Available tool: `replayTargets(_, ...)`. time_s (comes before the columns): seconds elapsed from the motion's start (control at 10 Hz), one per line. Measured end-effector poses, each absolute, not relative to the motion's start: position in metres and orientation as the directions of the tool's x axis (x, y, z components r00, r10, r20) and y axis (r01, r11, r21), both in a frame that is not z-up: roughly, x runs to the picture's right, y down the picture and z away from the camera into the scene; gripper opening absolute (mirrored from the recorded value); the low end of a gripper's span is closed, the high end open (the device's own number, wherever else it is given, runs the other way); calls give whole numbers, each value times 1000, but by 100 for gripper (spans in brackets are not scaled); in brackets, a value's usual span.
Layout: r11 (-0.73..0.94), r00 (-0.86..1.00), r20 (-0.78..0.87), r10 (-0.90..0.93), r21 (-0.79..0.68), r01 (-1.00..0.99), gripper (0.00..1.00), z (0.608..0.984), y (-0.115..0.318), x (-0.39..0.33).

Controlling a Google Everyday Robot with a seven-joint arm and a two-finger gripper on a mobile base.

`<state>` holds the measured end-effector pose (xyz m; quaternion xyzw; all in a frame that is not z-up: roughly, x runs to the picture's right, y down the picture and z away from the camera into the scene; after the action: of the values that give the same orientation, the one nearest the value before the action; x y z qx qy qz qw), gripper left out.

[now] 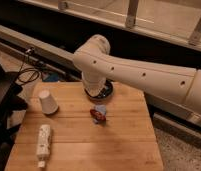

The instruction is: Move the arm in a circular motion

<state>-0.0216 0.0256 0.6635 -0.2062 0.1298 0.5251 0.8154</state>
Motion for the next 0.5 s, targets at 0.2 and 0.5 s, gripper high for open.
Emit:
replayTargets(0.2, 378, 423, -428, 799, -191, -906, 10, 656, 33, -25)
replayTargets(0.5, 347, 387, -428, 817, -173, -922, 10, 640, 46, -7)
